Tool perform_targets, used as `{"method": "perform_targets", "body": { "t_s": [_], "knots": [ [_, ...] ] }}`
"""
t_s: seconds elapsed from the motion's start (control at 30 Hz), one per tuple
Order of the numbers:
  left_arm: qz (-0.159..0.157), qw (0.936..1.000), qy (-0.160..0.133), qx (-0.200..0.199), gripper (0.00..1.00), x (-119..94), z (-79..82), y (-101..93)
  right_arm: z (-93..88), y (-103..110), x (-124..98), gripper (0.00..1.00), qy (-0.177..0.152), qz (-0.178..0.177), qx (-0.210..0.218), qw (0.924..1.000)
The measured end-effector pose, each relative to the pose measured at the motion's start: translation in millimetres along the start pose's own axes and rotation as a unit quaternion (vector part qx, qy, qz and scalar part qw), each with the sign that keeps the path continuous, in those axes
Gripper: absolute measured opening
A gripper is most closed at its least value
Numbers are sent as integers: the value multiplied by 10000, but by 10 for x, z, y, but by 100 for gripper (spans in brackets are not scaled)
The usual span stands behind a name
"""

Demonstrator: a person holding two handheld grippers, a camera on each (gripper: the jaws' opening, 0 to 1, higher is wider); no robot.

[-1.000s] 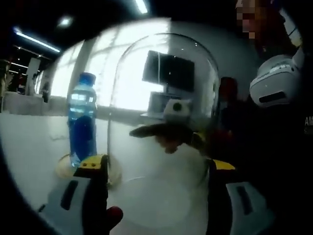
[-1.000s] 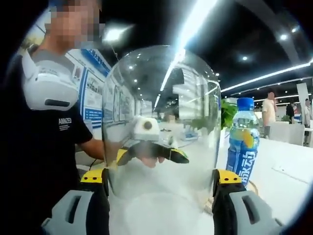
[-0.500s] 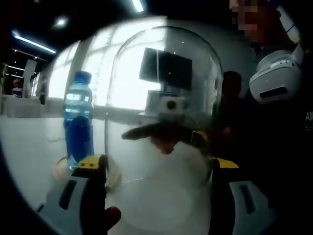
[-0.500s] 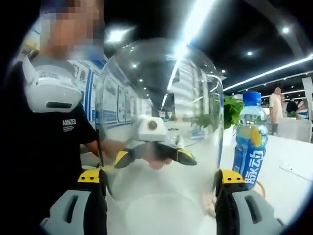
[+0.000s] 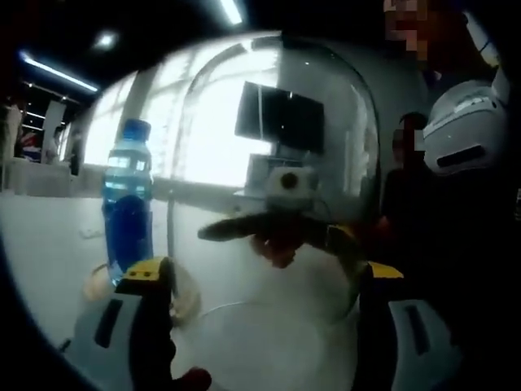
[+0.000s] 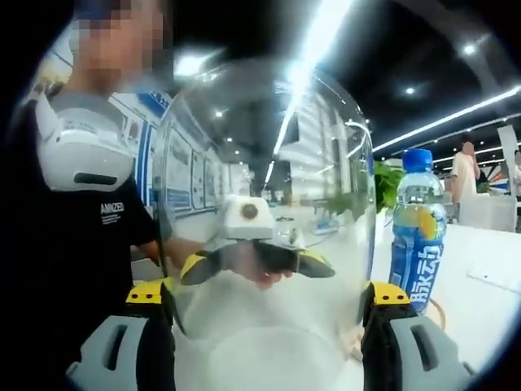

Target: Open the cover put in the Mizone put the cover back on

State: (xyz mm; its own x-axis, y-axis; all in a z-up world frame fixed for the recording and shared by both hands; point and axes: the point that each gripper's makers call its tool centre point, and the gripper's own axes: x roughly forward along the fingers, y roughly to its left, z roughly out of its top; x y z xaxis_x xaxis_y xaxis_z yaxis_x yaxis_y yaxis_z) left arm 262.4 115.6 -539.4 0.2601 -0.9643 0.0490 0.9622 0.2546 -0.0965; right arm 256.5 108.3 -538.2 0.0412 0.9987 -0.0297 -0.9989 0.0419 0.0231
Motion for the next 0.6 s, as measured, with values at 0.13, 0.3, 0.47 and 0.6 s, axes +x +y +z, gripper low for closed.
{"method": "perform_targets", "body": {
  "t_s": [0.13, 0.3, 0.47, 0.6],
  "knots": [
    [77, 10000, -3, 47, 84, 29, -11, -8, -8, -5, -3, 90, -173, -61, 15, 9998],
    [159, 9997, 82, 148, 85, 77, -15, -12, -1, -24, 16, 90, -139, -111, -2, 9998],
    [223, 9995, 148, 184, 86, 79, -23, 0, -3, -38, 42, 90, -121, -157, -15, 9998],
    [226, 9994, 178, 180, 86, 93, -17, 5, 0, -45, 50, 90, -97, -130, -21, 9999]
  ]
}}
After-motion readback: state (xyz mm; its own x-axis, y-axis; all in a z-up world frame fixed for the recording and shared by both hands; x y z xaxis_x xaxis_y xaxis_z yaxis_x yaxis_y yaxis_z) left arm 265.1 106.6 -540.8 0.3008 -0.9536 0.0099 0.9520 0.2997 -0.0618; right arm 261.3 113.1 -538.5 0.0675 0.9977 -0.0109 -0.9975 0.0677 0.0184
